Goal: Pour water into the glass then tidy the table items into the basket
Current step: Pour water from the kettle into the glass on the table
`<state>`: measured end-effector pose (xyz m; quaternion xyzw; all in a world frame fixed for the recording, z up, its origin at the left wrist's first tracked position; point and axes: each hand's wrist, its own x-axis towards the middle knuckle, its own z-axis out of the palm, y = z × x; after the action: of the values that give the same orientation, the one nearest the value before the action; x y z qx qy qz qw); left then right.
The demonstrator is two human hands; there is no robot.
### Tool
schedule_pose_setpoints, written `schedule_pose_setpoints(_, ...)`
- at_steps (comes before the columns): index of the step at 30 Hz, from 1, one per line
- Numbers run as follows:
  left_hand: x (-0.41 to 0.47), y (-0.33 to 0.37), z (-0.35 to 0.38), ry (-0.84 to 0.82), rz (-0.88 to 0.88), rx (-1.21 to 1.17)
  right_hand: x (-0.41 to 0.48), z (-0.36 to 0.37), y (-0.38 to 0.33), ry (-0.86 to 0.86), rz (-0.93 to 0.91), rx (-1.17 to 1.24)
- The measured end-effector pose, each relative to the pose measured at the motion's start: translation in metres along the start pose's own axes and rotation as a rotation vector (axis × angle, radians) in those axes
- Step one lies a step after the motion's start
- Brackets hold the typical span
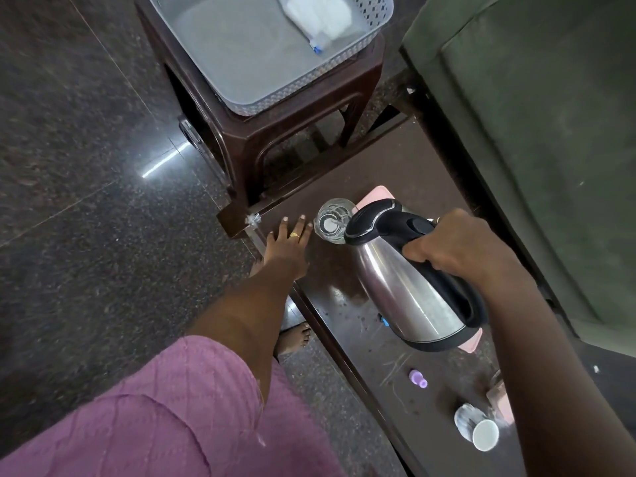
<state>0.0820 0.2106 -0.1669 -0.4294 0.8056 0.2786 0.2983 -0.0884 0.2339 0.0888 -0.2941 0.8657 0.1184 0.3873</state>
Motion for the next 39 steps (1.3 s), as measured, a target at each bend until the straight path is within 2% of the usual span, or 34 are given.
schedule_pose_setpoints(16,0.004,-0.003,-0.004,-0.085,0.019,-0.022,-0.004,-0.02,-0.014,-0.034,0.012,-0.053)
schedule_pose_setpoints(32,0.004,-0.003,0.001,-0.045,0.021,-0.015,-0.007,-0.021,0.006,-0.029,0.026,-0.018)
schedule_pose_setpoints(39,0.005,-0.001,-0.003,-0.083,0.004,-0.009,-0.007,-0.017,0.014,-0.017,0.019,-0.003)
